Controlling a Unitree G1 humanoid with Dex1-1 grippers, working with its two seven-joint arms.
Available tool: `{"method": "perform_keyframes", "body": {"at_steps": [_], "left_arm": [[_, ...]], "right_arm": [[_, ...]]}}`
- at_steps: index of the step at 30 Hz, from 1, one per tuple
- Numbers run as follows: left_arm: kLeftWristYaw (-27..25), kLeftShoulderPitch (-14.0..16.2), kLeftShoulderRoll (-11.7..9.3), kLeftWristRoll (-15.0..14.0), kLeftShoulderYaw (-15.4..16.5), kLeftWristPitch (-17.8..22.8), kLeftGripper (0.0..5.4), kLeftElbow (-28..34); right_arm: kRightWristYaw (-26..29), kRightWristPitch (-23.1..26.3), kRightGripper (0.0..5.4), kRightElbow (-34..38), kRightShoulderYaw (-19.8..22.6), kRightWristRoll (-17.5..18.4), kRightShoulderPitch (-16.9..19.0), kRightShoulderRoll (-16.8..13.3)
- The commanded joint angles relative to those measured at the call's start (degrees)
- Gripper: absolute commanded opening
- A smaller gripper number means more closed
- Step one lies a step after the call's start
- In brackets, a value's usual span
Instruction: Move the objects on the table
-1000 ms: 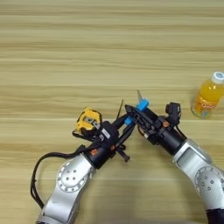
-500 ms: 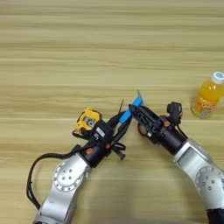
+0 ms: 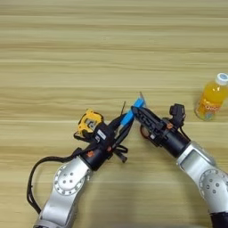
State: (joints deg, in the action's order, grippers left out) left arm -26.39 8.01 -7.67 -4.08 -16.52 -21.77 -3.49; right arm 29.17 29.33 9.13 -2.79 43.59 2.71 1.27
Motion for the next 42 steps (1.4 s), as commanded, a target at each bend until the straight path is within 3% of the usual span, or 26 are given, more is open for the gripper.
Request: {"method": "perform_keyframes", "body": {"at_steps": [1, 3, 4, 25, 42], "left_arm": [[-0.51, 0.02, -0.06, 1.97, -1.89, -0.41, 0.72, -0.62], [0.06, -0.02, -0.11, 2.25, -1.67, -0.40, 0.72, -0.67], [0.30, -0.11, -0.20, 2.36, -1.48, -0.47, 1.01, -0.78], [1.35, -0.34, -0.82, 3.16, -0.83, -0.32, 2.84, -0.60], [8.43, -5.60, -0.73, 0.76, 11.27, -0.22, 4.50, -3.08]], "right_arm": [[-0.64, 0.32, 1.58, 0.56, 0.24, -0.14, -0.81, 0.14], [-0.69, 0.22, 1.58, 0.52, 0.27, -0.21, -0.84, 0.19], [-0.71, 0.15, 1.58, 0.48, 0.28, -0.27, -0.86, 0.22], [-2.65, -2.99, 1.42, 0.24, 1.03, -3.64, -1.37, -0.01], [-6.49, -7.95, 1.41, 1.39, 3.03, -11.82, -2.17, -2.63]]}}
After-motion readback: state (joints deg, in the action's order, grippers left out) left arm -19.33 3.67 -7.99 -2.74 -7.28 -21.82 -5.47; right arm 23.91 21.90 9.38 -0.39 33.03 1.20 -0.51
